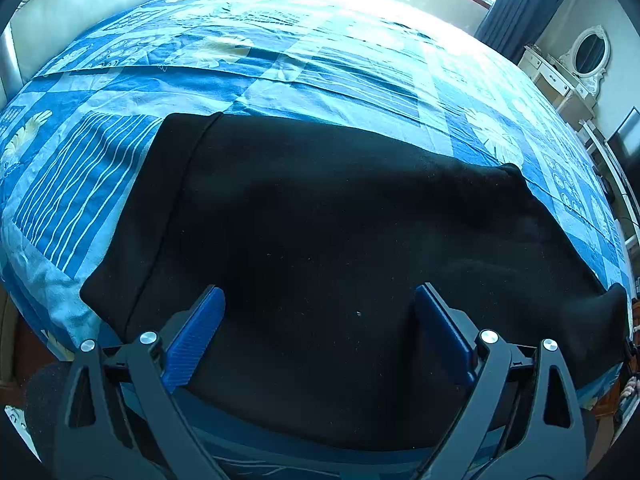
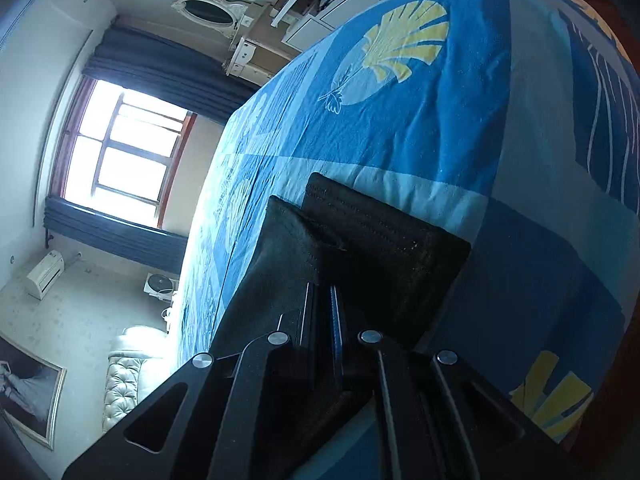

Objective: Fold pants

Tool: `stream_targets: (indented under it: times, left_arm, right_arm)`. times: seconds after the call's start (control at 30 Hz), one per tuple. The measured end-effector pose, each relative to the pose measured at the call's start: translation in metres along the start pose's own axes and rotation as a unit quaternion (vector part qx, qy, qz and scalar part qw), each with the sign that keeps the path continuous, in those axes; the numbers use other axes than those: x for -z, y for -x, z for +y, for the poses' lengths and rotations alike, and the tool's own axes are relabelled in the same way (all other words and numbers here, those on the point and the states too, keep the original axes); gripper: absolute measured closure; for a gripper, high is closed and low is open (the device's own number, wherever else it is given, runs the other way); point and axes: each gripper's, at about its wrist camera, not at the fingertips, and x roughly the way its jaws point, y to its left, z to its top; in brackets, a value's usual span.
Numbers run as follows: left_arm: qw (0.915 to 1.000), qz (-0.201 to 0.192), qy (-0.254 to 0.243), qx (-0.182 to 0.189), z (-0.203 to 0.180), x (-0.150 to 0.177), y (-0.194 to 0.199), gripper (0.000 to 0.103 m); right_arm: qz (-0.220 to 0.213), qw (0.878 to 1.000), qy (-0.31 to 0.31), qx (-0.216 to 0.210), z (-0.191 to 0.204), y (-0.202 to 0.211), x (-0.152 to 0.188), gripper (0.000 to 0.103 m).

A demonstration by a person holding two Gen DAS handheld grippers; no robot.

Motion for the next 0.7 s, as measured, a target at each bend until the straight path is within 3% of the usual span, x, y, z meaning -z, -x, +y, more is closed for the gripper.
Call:
stream_targets:
  times: [0.03, 0.1, 0.17, 0.47, 0.5, 0.57, 0.6, 0.7]
  left_arm:
    - [1.0, 0.0, 0.003, 0.002, 0.001, 0.0, 0.001, 0.008]
    - [1.0, 0.0, 0.005, 0.003, 0.002, 0.001, 0.001, 0.008]
    - [1.0, 0.0, 0.0, -0.001, 0.001, 0.003, 0.001, 0.008]
    - [1.0, -0.001, 0.001, -0.004, 0.001, 0.003, 0.0, 0.008]
    - [1.0, -0.002, 0.0, -0.004, 0.001, 0.004, 0.0, 0.007]
    - [1.0, -0.003, -0.002, -0.004, 0.0, 0.004, 0.0, 0.006]
    - [1.0, -0.003, -0.003, -0.005, 0.0, 0.004, 0.0, 0.006]
    - [1.0, -0.004, -0.006, -0.006, -0.001, 0.005, -0.001, 0.006]
  right_arm:
    - [-0.002, 1.0, -0.01, -0.011, -0.002, -0.002, 0.0, 0.076]
    - [-0.009, 0.999, -0.02, -0.026, -0.002, -0.004, 0.003, 0.065]
    - [-0.018, 0.999, -0.02, -0.028, 0.003, -0.007, 0.004, 0.061]
    - [-0.037, 0.997, -0.047, -0.038, -0.002, -0.011, 0.008, 0.06]
    - [-0.036, 0.998, -0.036, -0.03, 0.003, -0.014, 0.007, 0.061]
    - [-0.03, 0.999, -0.012, 0.003, 0.011, -0.02, 0.006, 0.079]
    - [-0.023, 1.0, -0.011, 0.009, 0.013, -0.024, 0.004, 0.094]
    - [-0.015, 1.0, -0.014, -0.003, 0.023, -0.021, -0.003, 0.097]
